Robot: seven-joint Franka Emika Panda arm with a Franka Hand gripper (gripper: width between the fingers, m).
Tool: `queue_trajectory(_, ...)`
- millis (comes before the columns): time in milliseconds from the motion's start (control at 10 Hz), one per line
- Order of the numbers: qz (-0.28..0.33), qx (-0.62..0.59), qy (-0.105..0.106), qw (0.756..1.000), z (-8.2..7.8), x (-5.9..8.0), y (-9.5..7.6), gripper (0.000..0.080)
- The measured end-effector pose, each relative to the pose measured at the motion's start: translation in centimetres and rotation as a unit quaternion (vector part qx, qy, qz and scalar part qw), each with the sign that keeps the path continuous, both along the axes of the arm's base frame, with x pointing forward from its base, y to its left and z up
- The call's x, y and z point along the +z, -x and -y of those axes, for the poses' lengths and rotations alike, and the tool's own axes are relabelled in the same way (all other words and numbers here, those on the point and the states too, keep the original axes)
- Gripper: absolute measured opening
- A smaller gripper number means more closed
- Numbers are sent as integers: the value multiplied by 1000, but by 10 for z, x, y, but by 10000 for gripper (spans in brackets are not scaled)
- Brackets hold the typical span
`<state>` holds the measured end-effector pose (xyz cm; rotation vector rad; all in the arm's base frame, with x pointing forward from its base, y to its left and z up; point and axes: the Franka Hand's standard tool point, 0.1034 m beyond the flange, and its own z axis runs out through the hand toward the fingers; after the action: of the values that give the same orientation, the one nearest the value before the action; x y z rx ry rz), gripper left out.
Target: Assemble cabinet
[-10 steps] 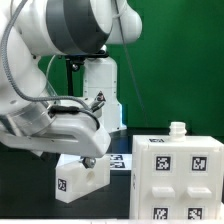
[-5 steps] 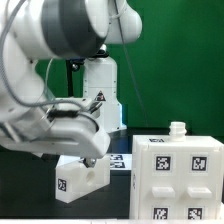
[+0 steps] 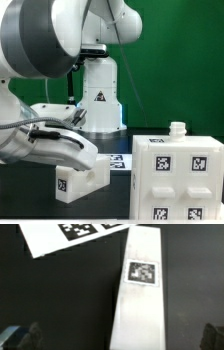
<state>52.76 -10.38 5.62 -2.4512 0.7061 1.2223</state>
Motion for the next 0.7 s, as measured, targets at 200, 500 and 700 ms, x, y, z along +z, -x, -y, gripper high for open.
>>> queue_trajectory(200, -33, -33, 25, 999, -1, -12, 4, 797)
queue_trajectory(500, -37, -40, 34, 998, -10, -28, 8, 797)
queue_trajectory(700, -50, -38, 29, 998, -21, -34, 16, 797)
